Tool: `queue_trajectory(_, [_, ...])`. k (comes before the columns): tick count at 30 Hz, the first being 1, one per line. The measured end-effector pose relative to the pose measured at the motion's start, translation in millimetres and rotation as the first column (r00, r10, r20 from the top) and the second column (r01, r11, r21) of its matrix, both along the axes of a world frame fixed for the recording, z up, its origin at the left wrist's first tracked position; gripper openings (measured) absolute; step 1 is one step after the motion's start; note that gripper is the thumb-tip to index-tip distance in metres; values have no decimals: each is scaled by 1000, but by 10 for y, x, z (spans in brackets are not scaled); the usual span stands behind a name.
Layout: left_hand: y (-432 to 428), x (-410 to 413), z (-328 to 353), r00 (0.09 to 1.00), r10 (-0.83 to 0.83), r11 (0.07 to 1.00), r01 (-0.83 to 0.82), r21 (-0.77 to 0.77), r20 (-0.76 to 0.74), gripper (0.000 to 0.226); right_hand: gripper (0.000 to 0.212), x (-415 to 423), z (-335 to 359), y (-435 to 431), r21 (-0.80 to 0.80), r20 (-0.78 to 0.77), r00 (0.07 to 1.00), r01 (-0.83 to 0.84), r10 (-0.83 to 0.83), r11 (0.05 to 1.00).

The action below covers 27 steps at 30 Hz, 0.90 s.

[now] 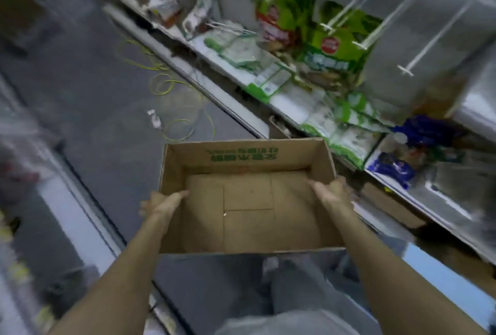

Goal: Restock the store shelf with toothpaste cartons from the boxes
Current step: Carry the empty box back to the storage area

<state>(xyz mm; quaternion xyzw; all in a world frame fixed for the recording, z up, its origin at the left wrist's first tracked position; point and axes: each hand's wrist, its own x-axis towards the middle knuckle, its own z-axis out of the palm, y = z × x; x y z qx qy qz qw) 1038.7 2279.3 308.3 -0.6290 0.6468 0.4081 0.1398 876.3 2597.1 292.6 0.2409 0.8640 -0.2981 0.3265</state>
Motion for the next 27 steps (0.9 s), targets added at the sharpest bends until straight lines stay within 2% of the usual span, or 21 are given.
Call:
queue_trajectory(3, [-792, 247, 169, 971, 194, 981, -192, 26, -143, 125, 98, -273, 310, -979, 6, -109, 984, -142, 142, 990])
queue_trajectory(7, [-1515, 384, 456, 890, 357, 931, -365, 25, -282, 94, 111, -529, 538, -2294, -26, -211, 928, -320, 307, 947])
queue_trajectory(9, [-1901, 360, 516, 850, 416, 902, -430, 31, -321, 90, 109, -634, 568, -2932, -37, -254, 901, -373, 352, 927])
queue_trajectory(13, [-2927, 236, 391, 825, 504, 846, -531, -50, -256, 119, 106, -927, 525, -4109, -93, -261, 894, -398, 363, 913])
queue_trajectory(14, [-3244, 253, 231, 826, 506, 845, -532, -50, -249, 128, 107, -1015, 515, -4382, -105, -242, 901, -393, 360, 913])
queue_trajectory(17, [-4375, 330, -442, 756, 613, 763, -642, -78, -230, 146, 110, -1254, 533, -5195, -142, -200, 911, -392, 362, 909])
queue_trajectory(19, [-4693, 189, -97, 708, 660, 723, -689, -44, -252, 135, 113, -1384, 614, -5757, -125, -194, 894, -432, 405, 893])
queue_trajectory(21, [-4860, -54, 525, 690, 668, 708, -705, -50, -279, 110, 111, -1474, 732, -6338, -114, -209, 864, -487, 458, 866])
queue_trajectory(23, [-5316, -90, 577, 647, 688, 677, -735, -29, -328, 92, 107, -1552, 807, -6939, -136, -220, 839, -531, 497, 837])
queue_trajectory(25, [-5896, -94, 526, 619, 692, 673, -740, 22, -371, 104, 106, -1624, 816, -7570, -154, -219, 828, -552, 517, 819])
queue_trajectory(27, [-6490, -138, 499, 601, 724, 645, -764, 24, -339, 114, 105, -1687, 788, -8181, -157, -205, 819, -568, 536, 808])
